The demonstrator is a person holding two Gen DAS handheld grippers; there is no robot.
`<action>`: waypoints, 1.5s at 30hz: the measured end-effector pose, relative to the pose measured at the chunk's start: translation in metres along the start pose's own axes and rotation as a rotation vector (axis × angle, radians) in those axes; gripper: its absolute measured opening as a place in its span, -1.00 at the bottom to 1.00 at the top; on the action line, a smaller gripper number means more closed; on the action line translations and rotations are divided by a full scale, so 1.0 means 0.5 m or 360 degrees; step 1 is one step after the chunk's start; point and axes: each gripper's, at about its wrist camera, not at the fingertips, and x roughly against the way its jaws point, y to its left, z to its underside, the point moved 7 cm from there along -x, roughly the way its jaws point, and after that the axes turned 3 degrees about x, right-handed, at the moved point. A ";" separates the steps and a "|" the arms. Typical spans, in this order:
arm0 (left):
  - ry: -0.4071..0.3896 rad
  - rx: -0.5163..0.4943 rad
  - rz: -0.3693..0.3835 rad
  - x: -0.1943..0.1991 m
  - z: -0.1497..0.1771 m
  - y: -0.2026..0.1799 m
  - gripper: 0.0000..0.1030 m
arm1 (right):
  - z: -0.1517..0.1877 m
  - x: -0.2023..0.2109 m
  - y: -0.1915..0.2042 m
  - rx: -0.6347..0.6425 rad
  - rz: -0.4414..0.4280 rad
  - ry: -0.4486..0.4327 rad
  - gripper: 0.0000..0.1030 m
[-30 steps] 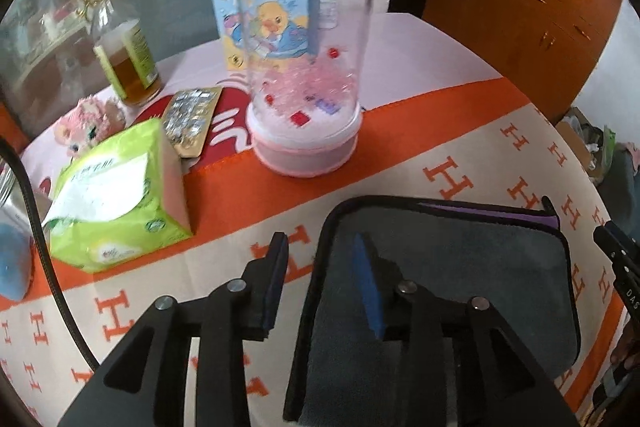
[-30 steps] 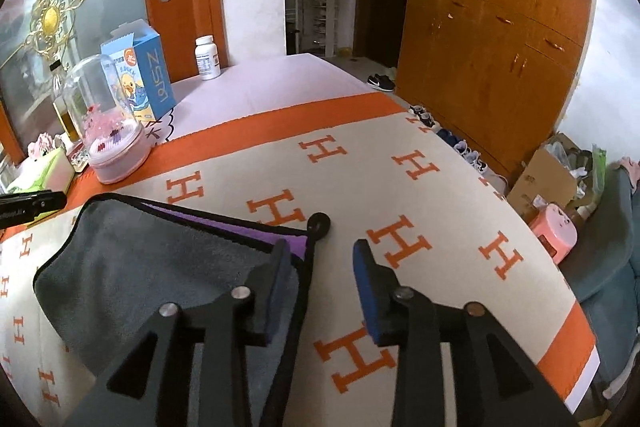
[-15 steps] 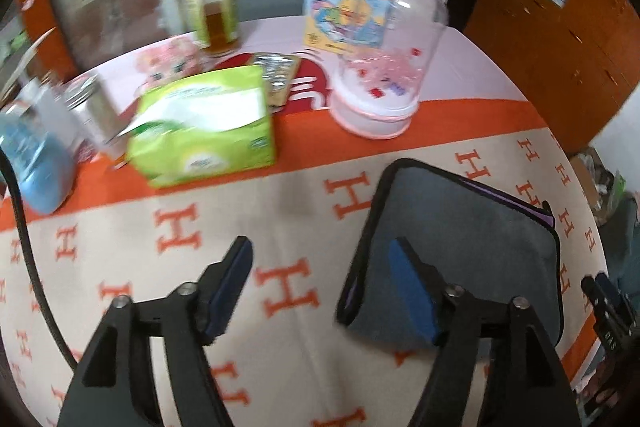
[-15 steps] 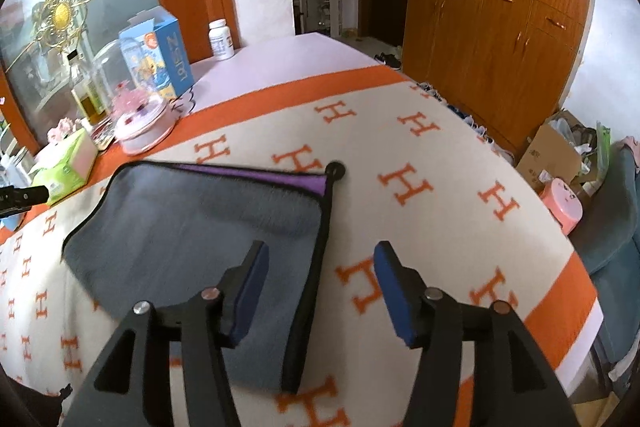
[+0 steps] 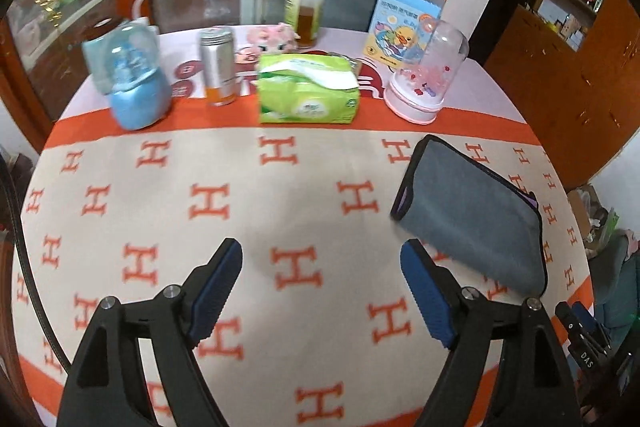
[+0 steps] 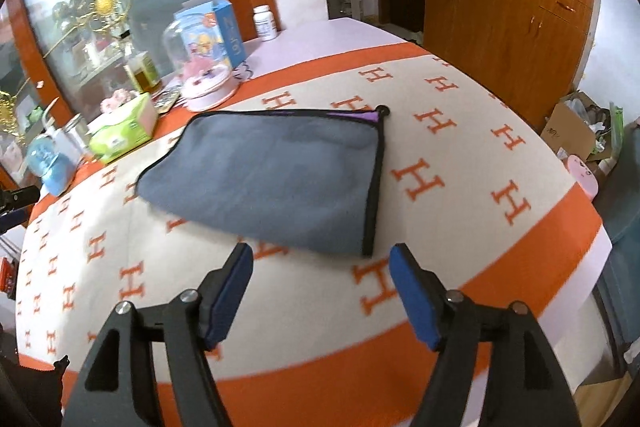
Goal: Fold towel
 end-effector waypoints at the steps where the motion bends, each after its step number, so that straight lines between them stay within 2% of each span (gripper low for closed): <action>1: -0.0003 0.0011 0.0001 0.014 0.010 0.010 0.57 | 0.011 0.014 0.010 0.0002 -0.0011 -0.0006 0.41; 5: -0.0020 0.0044 0.0014 0.073 0.064 0.048 0.57 | 0.040 0.051 0.035 -0.0003 -0.0043 -0.0014 0.52; 12: -0.0070 0.0035 0.0018 0.173 0.147 0.101 0.65 | 0.081 0.111 0.101 0.0045 -0.0139 -0.0022 0.55; 23: -0.0113 0.0076 0.0006 0.296 0.238 0.157 0.71 | 0.109 0.195 0.228 0.0271 -0.0300 -0.0038 0.75; 28: -0.0116 0.0093 -0.0043 0.329 0.269 0.161 0.76 | 0.115 0.232 0.284 0.0399 -0.0388 -0.0051 0.88; 34: -0.0095 0.0172 -0.0091 0.353 0.304 0.149 0.76 | 0.121 0.264 0.323 0.0537 -0.0514 -0.0030 0.90; 39: -0.0050 0.0212 -0.0107 0.363 0.328 0.116 0.76 | 0.123 0.304 0.328 0.0629 -0.0589 -0.0024 0.90; 41: -0.0043 0.0193 -0.0110 0.368 0.336 0.094 0.76 | 0.118 0.320 0.325 0.0639 -0.0607 -0.0033 0.99; 45: -0.0068 0.0168 -0.0141 0.383 0.341 0.061 0.86 | 0.104 0.346 0.321 0.0664 -0.0640 -0.0045 1.00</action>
